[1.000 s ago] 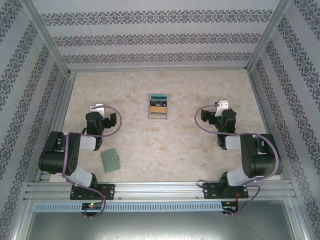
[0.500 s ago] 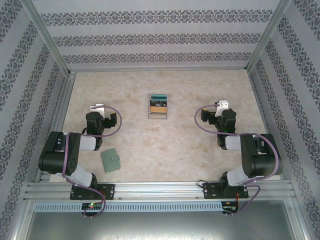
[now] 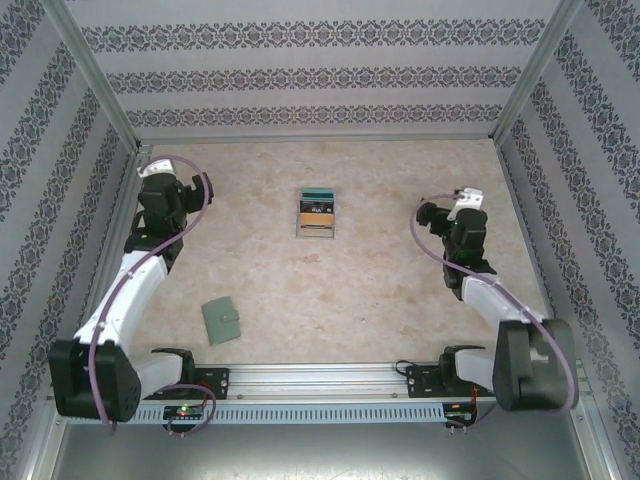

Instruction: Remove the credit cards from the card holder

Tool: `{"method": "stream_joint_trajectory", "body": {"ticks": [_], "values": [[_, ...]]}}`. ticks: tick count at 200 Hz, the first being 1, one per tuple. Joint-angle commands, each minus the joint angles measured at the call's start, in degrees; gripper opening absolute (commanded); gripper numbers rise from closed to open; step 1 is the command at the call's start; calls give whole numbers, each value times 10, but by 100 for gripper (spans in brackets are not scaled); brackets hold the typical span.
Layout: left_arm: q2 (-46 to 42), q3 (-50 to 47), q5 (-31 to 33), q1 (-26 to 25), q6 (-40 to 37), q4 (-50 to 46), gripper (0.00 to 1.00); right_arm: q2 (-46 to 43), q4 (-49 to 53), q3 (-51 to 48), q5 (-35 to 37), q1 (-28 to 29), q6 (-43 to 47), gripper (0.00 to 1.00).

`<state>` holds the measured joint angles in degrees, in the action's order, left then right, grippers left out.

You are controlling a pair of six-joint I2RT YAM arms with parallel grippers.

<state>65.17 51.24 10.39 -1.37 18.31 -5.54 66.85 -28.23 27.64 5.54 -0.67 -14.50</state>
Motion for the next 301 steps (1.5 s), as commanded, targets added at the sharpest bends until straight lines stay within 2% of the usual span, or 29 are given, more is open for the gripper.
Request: {"method": "stream_joint_trajectory", "body": {"ticks": [1, 22, 36, 52, 73, 99, 120, 135, 171, 185, 221, 256, 277, 301], "values": [[-37, -10, 1, 8, 120, -230, 99, -42, 70, 2, -9, -11, -144, 98], [-88, -49, -43, 7, 186, -295, 100, -46, 86, 22, -74, -12, -179, 98], [-112, -81, -78, 5, 220, -325, 100, -45, 135, 52, -101, -6, -196, 98], [-126, -106, -106, 1, 249, -364, 98, -51, 177, 75, -108, 11, -193, 98], [-134, -138, -139, -10, 275, -396, 95, -64, 215, 91, -84, 52, -183, 98], [-137, -192, -168, -33, 302, -387, 93, -71, 275, 115, -77, 96, -167, 98], [-132, -239, -221, -52, 318, -330, 86, -73, 319, 130, -72, 127, -152, 98], [-128, -261, -237, -82, 344, -291, 85, -76, 339, 135, -70, 143, -146, 98], [-108, -296, -235, -191, 420, -186, 84, -94, 376, 139, -41, 173, -135, 98], [-88, -293, -215, -231, 435, -143, 84, -100, 385, 138, -37, 180, -133, 98], [28, -245, -199, -304, 460, -50, 85, -119, 420, 138, -37, 192, -141, 98], [123, -162, -177, -349, 450, -101, 86, -127, 467, 150, -48, 205, -144, 98], [110, -162, -169, -349, 451, -119, 86, -137, 481, 149, -39, 225, -146, 98], [70, -134, -151, -349, 422, -223, 88, -152, 484, 142, -23, 243, -149, 98]]}}
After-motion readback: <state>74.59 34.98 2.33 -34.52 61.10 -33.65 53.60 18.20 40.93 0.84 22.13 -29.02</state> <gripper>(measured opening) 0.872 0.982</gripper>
